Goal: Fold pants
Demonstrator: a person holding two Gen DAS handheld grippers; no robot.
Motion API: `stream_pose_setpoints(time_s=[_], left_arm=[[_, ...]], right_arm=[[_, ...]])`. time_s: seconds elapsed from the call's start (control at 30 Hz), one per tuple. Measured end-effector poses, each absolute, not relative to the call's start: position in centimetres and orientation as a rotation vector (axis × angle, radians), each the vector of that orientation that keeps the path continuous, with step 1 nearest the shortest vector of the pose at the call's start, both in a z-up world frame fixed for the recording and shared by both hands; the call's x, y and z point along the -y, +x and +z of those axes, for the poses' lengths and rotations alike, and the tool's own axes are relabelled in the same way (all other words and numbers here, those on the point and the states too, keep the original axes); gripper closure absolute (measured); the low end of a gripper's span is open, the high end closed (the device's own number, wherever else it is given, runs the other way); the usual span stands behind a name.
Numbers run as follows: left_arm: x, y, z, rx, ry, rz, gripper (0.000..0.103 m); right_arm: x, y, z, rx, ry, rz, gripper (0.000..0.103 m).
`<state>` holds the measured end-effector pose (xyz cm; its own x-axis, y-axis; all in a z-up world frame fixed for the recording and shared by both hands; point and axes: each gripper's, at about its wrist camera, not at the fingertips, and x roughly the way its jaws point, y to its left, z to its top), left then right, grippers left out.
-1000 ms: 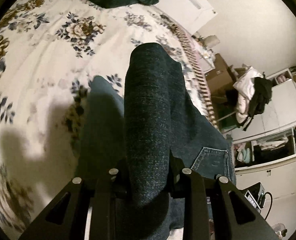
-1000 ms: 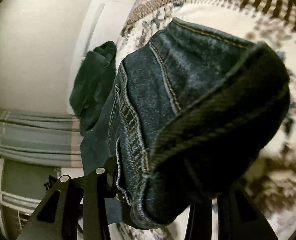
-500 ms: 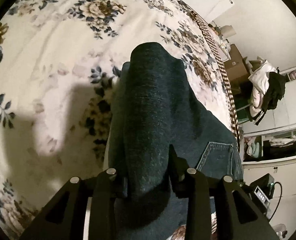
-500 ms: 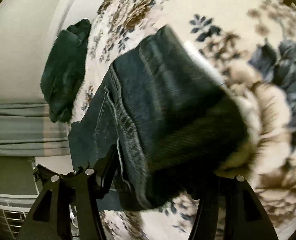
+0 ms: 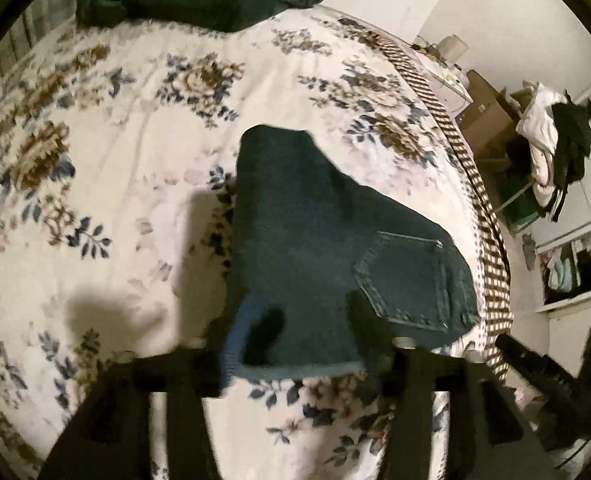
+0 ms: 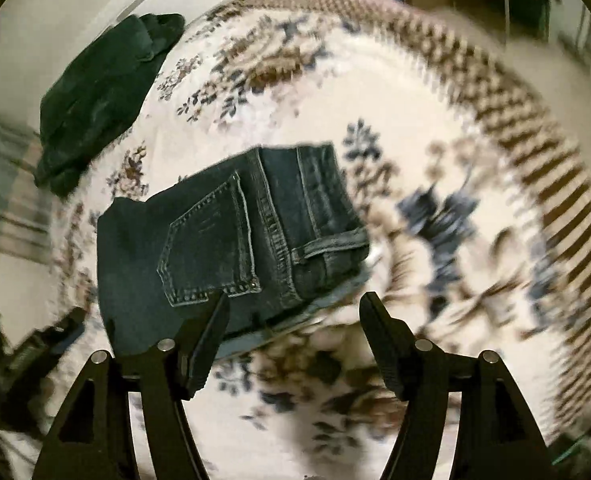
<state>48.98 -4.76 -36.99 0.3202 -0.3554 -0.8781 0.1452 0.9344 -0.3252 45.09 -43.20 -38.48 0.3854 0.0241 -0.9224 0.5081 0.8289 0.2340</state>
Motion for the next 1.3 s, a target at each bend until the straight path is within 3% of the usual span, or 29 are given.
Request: stream_pose_setpoints(time_s=[0.1,0.37,0.83,1.3], left_arm=[[5.9,47.3,-34.5,-1.167,-0.137,-0.308,0.025],[7.5,43.2,-28.1,-1.059,-0.015,-0.241,0.015],[7.1,31.3,-17.0,-0.895,0.003,-0.156,0.016],[7.2,16.5,-7.0,-0.736,0.006,-0.101,0.016]], right_arm=[[42.2,44.5,-35.1,-1.117,0.421,-0.361,0.021],[39.9,40.1,-26.9,-1.029,0.237,-0.385,0.000],[37.1,29.3,-13.8,-0.890,0.144,-0.330,0.000],[33.6,12.3,0.9,-0.690,0.043,-0.252,0.000]])
